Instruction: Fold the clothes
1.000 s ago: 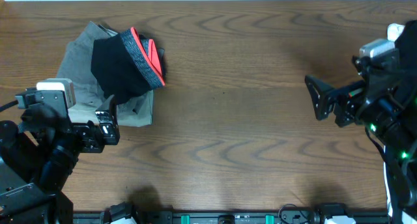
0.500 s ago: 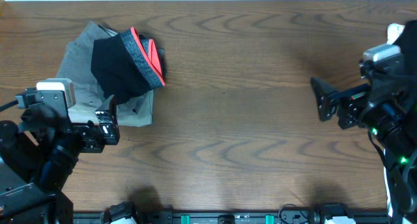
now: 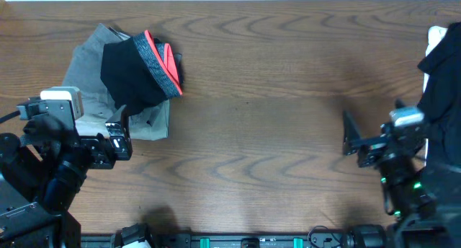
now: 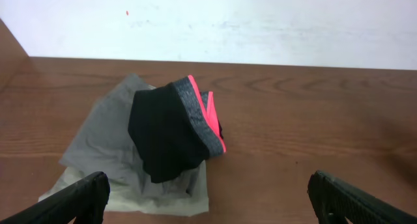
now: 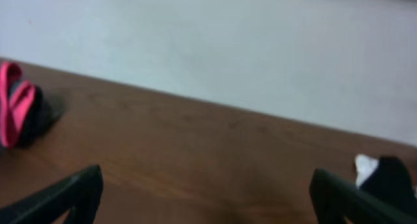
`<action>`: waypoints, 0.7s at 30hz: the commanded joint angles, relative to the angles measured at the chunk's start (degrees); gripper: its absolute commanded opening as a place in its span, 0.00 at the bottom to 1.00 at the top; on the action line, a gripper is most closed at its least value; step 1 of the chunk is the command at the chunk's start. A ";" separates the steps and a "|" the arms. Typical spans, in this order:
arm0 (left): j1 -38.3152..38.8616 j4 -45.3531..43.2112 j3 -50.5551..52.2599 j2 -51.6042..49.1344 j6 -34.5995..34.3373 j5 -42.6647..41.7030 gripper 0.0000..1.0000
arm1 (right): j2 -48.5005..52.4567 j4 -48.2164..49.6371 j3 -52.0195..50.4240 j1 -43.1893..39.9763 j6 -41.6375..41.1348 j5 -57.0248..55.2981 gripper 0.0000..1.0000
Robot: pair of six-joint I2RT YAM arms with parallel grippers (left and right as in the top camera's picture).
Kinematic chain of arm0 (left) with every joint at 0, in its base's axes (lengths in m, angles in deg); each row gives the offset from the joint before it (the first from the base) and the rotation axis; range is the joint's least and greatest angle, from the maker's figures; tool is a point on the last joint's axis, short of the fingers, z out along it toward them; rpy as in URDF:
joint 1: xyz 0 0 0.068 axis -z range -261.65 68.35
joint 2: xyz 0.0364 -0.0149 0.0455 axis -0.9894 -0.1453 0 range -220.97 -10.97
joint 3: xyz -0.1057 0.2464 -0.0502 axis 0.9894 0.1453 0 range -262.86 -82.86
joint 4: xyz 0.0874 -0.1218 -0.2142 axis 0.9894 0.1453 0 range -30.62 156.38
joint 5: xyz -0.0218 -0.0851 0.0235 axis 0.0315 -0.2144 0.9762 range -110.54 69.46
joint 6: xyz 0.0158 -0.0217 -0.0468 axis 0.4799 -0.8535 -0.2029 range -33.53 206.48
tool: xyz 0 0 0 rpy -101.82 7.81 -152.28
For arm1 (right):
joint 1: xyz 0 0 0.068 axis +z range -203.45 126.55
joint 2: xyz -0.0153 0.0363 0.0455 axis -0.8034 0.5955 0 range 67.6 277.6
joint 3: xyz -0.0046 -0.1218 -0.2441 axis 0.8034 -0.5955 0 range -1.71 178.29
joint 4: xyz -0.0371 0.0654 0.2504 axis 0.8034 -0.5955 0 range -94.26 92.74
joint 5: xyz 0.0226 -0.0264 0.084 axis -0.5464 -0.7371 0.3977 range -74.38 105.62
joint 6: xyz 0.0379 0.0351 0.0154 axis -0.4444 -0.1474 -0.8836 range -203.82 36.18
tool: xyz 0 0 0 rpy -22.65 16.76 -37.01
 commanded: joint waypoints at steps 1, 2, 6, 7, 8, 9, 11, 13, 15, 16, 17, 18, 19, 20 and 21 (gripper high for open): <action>0.22 0.00 0.11 0.00 0.98 0.42 0.98 | -5.16 3.30 -8.20 0.50 0.48 -0.90 0.99; 0.22 0.00 0.11 0.00 0.98 0.42 0.98 | -7.13 5.16 -11.56 0.50 -0.17 -0.87 0.99; 0.22 0.00 0.11 0.00 0.98 0.42 0.98 | -13.44 9.90 -20.87 0.52 -3.65 -0.87 0.99; 0.22 0.00 0.11 0.00 0.98 0.42 0.98 | -15.56 10.47 -23.17 0.61 -4.42 -0.90 0.99; 0.22 0.00 0.11 0.00 0.98 0.42 0.98 | -17.46 10.49 -24.90 0.90 -4.50 -0.94 0.99; 0.22 -0.02 0.11 0.00 0.98 0.42 0.98 | -19.34 10.43 -26.40 1.27 -4.37 -1.03 0.99; 0.22 0.00 0.11 0.00 0.98 0.42 0.98 | -22.38 10.45 -28.70 1.97 -4.39 -2.43 0.99; 0.22 -0.02 0.11 -0.02 0.98 0.44 0.98 | -24.81 10.88 -31.19 2.75 -4.42 -3.96 0.99; 0.22 -0.02 0.11 -0.13 0.98 0.42 0.98 | -24.48 11.82 -33.24 3.56 -4.17 -4.13 0.99; 0.22 0.00 0.11 -0.17 0.98 0.42 0.98 | -24.70 11.93 -34.45 4.00 -4.17 -4.13 0.99; 0.22 0.00 0.11 -0.17 0.98 0.44 0.98 | -24.48 12.87 -34.80 4.48 -3.76 -4.46 0.99; 0.22 0.00 0.11 -0.17 0.98 0.44 0.98 | -24.50 13.18 -34.86 4.83 -3.54 -5.03 0.99; 0.22 0.00 0.11 -0.17 0.98 0.42 0.98 | -24.65 13.35 -34.99 5.22 -3.50 -5.35 0.99; 0.22 0.00 0.11 -0.17 0.98 0.42 0.98 | -24.65 13.46 -35.01 5.66 -3.52 -6.03 0.99; 0.22 0.00 0.11 -0.17 0.96 0.42 0.98 | -24.65 13.44 -35.01 6.12 -3.52 -6.29 0.99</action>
